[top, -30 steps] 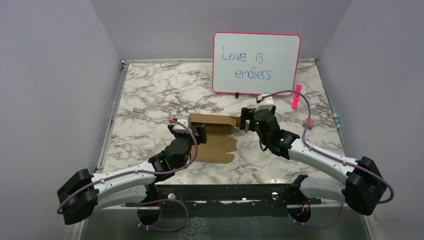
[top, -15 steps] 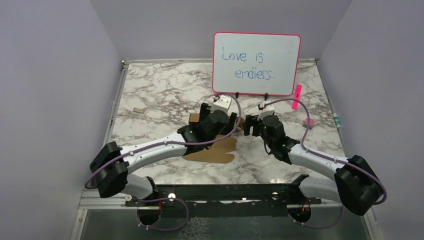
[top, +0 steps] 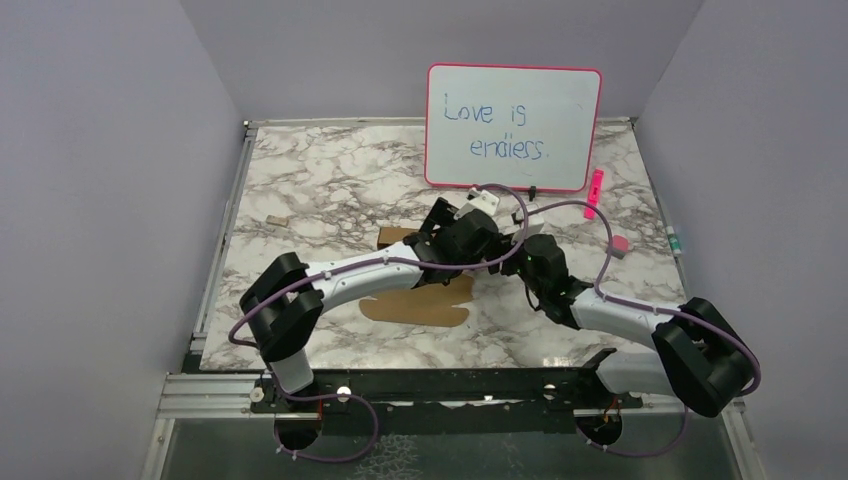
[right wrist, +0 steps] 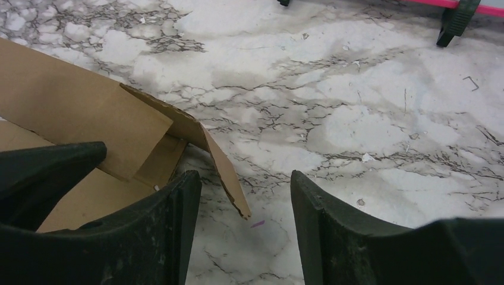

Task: Fold the paper box

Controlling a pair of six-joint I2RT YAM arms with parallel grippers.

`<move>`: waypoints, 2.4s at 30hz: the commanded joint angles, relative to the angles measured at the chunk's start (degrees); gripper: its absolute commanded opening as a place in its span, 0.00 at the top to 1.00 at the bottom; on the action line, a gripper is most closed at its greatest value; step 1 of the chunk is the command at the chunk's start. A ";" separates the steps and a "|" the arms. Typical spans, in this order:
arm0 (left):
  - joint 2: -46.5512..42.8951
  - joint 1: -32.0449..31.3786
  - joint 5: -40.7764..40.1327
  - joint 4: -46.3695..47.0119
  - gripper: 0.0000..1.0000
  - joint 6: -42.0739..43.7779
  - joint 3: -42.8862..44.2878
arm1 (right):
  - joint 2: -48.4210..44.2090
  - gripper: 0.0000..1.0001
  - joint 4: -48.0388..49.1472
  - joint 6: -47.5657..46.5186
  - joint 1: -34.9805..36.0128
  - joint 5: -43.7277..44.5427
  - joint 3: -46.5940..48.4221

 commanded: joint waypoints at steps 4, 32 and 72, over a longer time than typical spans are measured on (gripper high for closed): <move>5.22 0.31 -5.35 -2.53 0.08 2.56 4.32 | -0.18 0.46 4.68 -0.73 -0.19 -0.32 -1.80; 9.14 -0.14 -10.15 -3.94 0.43 4.04 5.26 | 1.49 0.64 9.10 -3.49 -0.18 -4.65 -2.62; 7.24 -3.34 -17.33 -1.21 0.69 10.63 0.22 | 10.61 0.75 23.22 -8.85 -0.19 -15.16 -3.17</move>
